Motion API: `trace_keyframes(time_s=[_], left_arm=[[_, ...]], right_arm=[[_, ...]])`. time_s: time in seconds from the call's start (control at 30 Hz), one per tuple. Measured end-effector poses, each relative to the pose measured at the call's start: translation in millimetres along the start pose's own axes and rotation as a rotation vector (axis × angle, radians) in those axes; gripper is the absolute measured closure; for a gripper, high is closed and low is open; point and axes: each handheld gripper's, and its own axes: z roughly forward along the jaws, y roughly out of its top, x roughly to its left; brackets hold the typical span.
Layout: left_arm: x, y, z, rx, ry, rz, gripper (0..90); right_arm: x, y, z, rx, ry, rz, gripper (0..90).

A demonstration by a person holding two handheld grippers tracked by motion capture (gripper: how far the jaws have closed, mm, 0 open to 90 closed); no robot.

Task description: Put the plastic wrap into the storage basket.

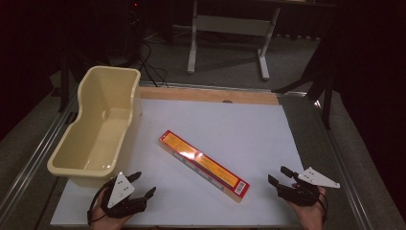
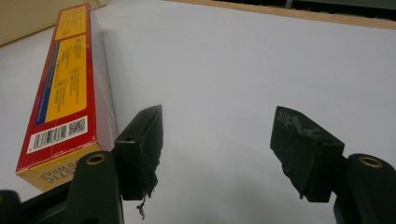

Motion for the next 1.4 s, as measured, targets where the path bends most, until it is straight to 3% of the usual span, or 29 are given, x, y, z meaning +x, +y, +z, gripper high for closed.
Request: trace_keyframes(time_s=[0.2,0.57,0.73,1.13,1.4], left_arm=[[0.8,0.3,-2.8,-0.023,0.013,-0.006,31.1],[1.5,-0.2,-1.1,-0.020,0.015,-0.013,30.8],[1.0,-0.2,0.2,-0.018,0.022,-0.014,30.6],[3.8,-0.6,1.0,-0.011,0.046,-0.028,30.6],[5.9,-1.1,1.5,-0.015,0.052,-0.041,30.1]], right_arm=[[1.1,0.0,0.8,0.007,0.012,0.009,33.3],[20.1,12.6,8.2,0.024,0.040,-0.023,35.0],[44.8,29.4,19.7,0.057,0.084,-0.113,36.4],[84.6,68.8,53.7,0.119,0.197,-0.201,34.8],[107.2,97.0,87.7,0.239,0.246,-0.294,28.4]])
